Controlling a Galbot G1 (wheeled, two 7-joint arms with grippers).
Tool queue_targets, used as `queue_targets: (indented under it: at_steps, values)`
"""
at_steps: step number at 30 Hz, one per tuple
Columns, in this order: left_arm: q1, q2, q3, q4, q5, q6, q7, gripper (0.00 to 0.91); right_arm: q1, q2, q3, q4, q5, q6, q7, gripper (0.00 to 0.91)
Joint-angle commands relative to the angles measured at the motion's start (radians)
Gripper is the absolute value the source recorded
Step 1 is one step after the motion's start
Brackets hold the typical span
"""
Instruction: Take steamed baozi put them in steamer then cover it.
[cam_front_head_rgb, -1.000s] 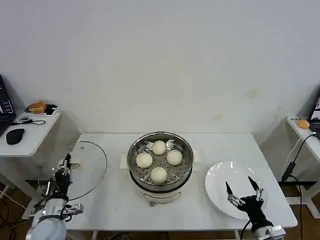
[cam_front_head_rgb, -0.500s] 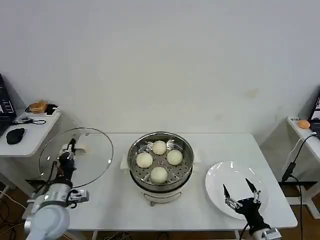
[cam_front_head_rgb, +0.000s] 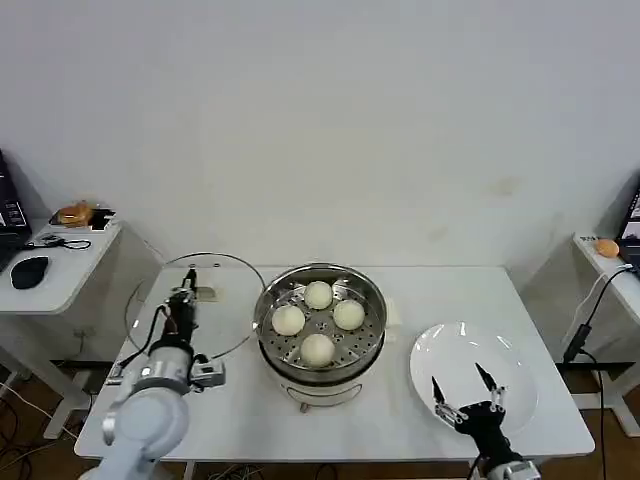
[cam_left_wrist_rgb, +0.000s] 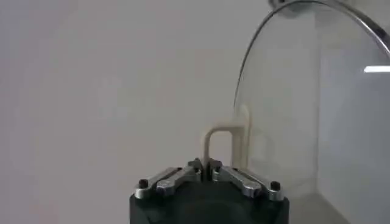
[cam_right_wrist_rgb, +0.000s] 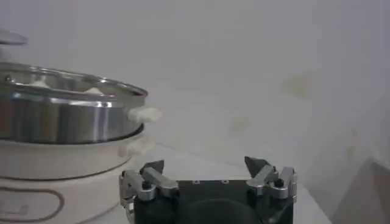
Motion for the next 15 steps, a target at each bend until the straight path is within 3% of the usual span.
queue_targets:
  at_steps: [1,8,15]
  values:
    - [-0.076,-0.105,0.120,0.022,0.062,0.029,0.069,0.000,0.022,0.018,-0.058,-0.013,-0.049,-0.007,0.001,0.907]
    - [-0.122,-0.240,0.173,0.088,0.110,0.029,0.058,0.000,0.028,0.024,-0.068,-0.025,-0.057,-0.005,0.000,0.907]
    - [-0.160,-0.321,0.215,0.140,0.151,0.028,0.051,0.000,0.031,0.035,-0.081,-0.034,-0.069,-0.004,0.000,0.907]
